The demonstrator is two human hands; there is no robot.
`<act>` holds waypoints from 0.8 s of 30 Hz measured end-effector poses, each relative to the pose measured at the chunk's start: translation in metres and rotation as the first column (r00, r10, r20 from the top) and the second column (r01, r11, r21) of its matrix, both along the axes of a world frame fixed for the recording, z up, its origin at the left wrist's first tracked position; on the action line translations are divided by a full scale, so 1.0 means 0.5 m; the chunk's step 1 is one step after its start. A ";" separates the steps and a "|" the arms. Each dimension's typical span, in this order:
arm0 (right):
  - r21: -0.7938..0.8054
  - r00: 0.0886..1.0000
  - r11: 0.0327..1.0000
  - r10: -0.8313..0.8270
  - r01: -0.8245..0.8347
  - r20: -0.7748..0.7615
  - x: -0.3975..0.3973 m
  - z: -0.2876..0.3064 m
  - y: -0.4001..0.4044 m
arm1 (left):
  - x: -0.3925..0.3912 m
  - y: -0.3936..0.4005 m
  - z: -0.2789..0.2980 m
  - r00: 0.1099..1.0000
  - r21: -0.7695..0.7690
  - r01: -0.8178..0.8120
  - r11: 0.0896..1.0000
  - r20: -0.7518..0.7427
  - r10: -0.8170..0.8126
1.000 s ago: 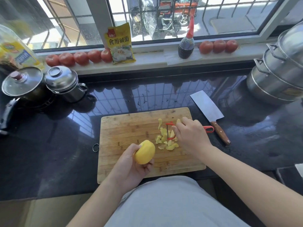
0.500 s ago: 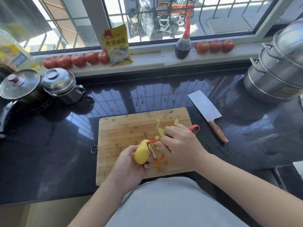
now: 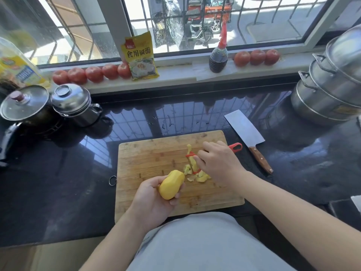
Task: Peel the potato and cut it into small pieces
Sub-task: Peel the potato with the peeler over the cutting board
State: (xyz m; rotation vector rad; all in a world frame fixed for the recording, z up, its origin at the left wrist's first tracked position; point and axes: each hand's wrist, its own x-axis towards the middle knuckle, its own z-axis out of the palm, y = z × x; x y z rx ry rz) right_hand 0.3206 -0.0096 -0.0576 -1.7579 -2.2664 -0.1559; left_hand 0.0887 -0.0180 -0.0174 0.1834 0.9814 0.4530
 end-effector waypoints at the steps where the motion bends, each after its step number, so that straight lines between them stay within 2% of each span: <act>1: -0.076 0.996 0.994 -0.071 0.074 0.048 0.012 -0.011 0.004 | -0.002 -0.001 0.001 1.000 -0.008 0.001 1.000 0.004 -0.001; 3: -0.164 0.980 0.970 -0.160 0.179 0.120 0.030 -0.029 0.003 | -0.005 -0.003 0.000 1.000 -0.019 -0.018 1.000 0.013 0.018; 6: -0.190 0.965 0.952 -0.211 0.239 0.153 0.032 -0.032 -0.005 | -0.008 0.000 -0.004 0.998 -0.026 -0.061 0.998 0.005 0.061; 9: -0.395 0.938 0.858 -0.246 0.328 0.245 0.025 -0.031 -0.007 | -0.009 0.002 -0.010 0.995 -0.043 -0.102 0.994 0.009 0.102; 11: -0.395 0.934 0.853 -0.257 0.340 0.248 0.022 -0.028 -0.012 | -0.007 0.005 -0.009 0.995 -0.045 -0.096 0.994 0.031 0.097; 14: -0.261 0.946 0.911 -0.290 0.319 0.146 0.004 -0.009 -0.015 | -0.004 0.009 -0.002 0.995 -0.062 -0.080 0.995 0.058 0.084; 17: -0.329 0.956 0.906 -0.293 0.267 -0.032 -0.011 0.008 -0.014 | -0.007 0.008 -0.005 0.996 -0.029 -0.065 0.998 0.063 0.066; 21: -0.192 0.933 0.977 -0.154 0.094 -0.326 -0.039 0.079 -0.022 | -0.008 0.006 -0.010 0.998 0.072 -0.013 0.997 0.063 0.009; 24: -0.098 0.953 0.995 -0.030 0.000 -0.301 -0.063 0.102 -0.020 | -0.004 0.004 -0.016 0.997 0.191 0.033 0.981 0.068 -0.047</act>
